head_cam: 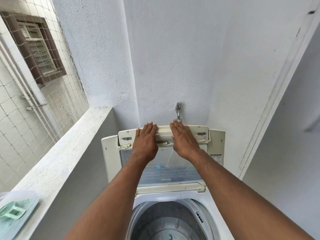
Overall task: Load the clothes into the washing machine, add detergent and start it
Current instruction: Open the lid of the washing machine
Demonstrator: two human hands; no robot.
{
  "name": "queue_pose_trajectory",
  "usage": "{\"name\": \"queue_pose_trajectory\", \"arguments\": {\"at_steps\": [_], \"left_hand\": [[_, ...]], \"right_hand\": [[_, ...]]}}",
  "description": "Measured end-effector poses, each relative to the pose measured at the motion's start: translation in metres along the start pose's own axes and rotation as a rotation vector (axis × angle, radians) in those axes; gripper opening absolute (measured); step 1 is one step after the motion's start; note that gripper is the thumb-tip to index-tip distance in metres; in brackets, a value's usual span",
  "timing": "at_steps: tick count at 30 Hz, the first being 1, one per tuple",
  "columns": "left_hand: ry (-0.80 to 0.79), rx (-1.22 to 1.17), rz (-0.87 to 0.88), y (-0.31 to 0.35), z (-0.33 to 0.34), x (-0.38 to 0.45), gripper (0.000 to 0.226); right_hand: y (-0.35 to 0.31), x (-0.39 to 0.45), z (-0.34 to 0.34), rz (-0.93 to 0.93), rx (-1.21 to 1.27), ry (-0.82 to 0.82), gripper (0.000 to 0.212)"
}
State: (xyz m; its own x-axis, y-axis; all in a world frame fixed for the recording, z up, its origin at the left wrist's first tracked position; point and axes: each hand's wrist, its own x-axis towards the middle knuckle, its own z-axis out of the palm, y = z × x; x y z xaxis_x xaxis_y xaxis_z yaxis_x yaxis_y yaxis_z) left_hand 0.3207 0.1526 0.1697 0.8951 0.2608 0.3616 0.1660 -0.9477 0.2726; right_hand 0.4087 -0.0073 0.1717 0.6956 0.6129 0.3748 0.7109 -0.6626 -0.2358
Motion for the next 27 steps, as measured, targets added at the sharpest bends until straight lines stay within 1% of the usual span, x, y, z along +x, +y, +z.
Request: {"name": "queue_pose_trajectory", "arguments": {"at_steps": [3, 7, 12, 15, 17, 21, 27], "left_hand": [[-0.041, 0.035, -0.001, 0.003, -0.006, -0.007, 0.073], [-0.03, 0.019, -0.009, 0.009, -0.009, -0.021, 0.078], [0.025, -0.016, 0.008, 0.023, -0.015, -0.041, 0.075], [0.079, -0.078, 0.03, 0.044, -0.016, -0.061, 0.072], [0.082, -0.119, 0.048, 0.062, -0.014, -0.077, 0.07], [0.038, -0.19, 0.096, 0.103, -0.001, -0.112, 0.067], [-0.107, -0.236, 0.209, 0.167, 0.023, -0.169, 0.064]], "right_hand": [[0.0, -0.012, -0.004, -0.001, -0.079, -0.01, 0.083], [-0.008, -0.03, -0.009, 0.019, -0.142, -0.012, 0.09], [-0.01, -0.055, -0.023, 0.01, -0.133, -0.006, 0.085], [-0.007, -0.081, -0.035, 0.025, -0.121, 0.006, 0.082], [-0.003, -0.102, -0.044, 0.047, -0.125, 0.023, 0.08], [0.012, -0.153, -0.063, 0.159, -0.146, 0.031, 0.079], [0.043, -0.242, -0.094, 0.315, -0.197, 0.03, 0.07]]}}
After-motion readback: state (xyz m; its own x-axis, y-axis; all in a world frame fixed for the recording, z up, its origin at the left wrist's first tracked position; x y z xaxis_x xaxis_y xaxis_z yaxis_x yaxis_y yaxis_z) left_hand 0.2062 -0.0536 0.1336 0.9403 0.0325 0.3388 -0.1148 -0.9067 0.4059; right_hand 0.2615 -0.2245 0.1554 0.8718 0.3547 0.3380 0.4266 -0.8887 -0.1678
